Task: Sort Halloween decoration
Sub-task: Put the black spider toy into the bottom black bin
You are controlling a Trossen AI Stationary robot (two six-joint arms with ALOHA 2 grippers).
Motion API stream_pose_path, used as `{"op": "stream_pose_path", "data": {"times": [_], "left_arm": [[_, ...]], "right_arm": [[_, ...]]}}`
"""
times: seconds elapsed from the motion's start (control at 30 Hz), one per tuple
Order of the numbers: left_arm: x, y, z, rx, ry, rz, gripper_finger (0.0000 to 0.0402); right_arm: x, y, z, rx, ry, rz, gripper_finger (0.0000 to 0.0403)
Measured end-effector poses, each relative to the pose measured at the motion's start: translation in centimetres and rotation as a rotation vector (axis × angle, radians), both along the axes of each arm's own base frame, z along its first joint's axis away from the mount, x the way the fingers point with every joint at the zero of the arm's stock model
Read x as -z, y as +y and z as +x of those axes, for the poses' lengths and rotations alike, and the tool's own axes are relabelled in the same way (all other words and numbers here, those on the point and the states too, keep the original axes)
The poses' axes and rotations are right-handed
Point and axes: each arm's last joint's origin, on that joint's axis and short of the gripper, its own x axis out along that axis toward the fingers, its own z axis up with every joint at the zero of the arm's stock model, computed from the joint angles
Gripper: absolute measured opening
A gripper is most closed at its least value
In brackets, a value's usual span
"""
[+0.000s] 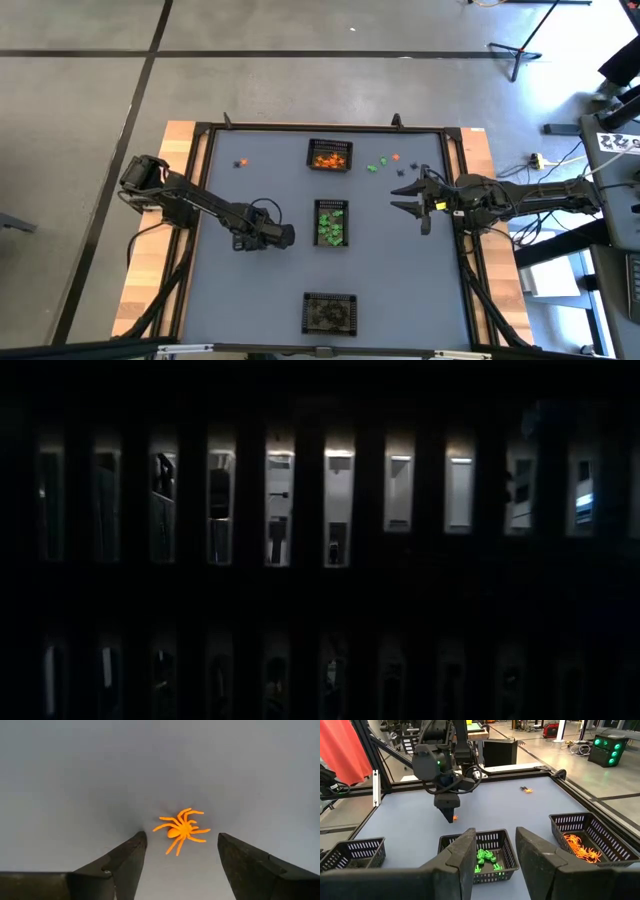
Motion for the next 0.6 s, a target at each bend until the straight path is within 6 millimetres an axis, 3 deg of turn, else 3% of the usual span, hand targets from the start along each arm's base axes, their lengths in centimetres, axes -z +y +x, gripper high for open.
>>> {"op": "stream_pose_path", "data": {"times": [0.27, 0.6], "left_arm": [[0.11, -0.01, -0.12, 0.023, 0.010, 0.004, 0.0191], [0.21, -0.01, -0.21, 0.031, 0.019, 0.007, 0.0096]], "right_arm": [[0.00, 0.00, 0.00, 0.000, 0.000, 0.000, 0.0137], [0.00, 0.00, 0.00, 0.000, 0.000, 0.000, 0.0137]]}}
